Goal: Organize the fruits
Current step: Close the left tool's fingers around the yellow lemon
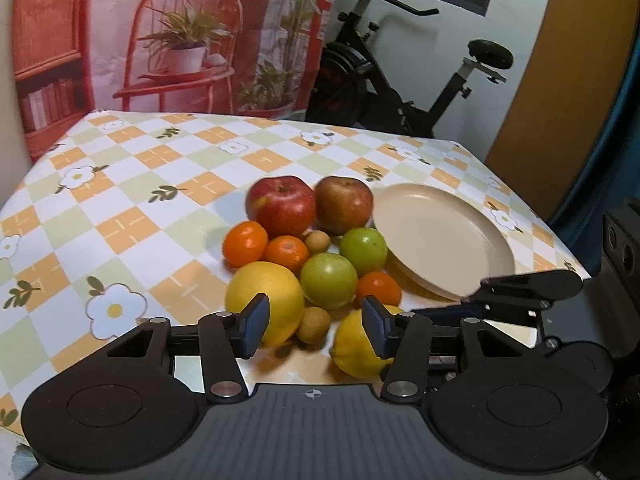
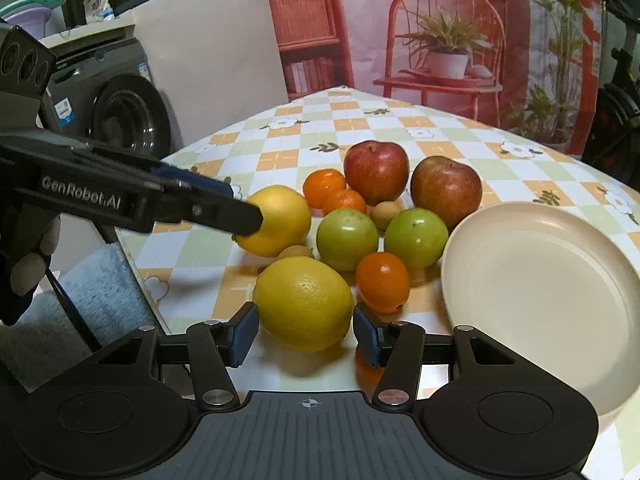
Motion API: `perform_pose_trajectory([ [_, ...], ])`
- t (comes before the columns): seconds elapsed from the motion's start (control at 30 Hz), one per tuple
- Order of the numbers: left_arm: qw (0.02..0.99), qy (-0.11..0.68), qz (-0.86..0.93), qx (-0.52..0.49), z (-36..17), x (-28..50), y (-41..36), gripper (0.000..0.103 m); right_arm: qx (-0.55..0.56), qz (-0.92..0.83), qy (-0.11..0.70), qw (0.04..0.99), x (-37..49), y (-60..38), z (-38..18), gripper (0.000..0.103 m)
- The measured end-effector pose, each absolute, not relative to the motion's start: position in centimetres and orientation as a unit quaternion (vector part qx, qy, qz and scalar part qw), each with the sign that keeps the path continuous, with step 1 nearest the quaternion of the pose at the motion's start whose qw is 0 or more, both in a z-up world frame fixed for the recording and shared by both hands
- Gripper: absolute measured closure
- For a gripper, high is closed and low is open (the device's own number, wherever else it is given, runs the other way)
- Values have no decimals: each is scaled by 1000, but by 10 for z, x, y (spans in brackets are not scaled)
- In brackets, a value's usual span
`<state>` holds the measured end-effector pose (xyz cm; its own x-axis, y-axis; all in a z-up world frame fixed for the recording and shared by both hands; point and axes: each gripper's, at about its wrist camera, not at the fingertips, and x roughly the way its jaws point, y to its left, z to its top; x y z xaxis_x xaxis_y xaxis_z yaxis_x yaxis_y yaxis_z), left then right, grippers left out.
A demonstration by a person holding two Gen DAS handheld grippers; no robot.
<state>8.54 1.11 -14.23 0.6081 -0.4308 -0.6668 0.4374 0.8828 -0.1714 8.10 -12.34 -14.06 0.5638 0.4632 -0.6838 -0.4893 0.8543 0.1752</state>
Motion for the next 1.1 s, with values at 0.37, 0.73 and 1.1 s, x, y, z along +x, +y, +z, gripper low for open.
perform_pose_trajectory([
  [0.37, 878, 391, -276, -10, -149, 90, 4, 60, -14, 270, 383, 883, 80, -124, -141, 54],
  [0.73, 862, 410, -296, -24, -157, 98, -1, 65, -40, 275, 384, 881, 83, -116, -142, 50],
  [1.1, 854, 421, -300, -58, -161, 110, 0, 65, -67, 276, 370, 885, 83, -113, -146, 51],
])
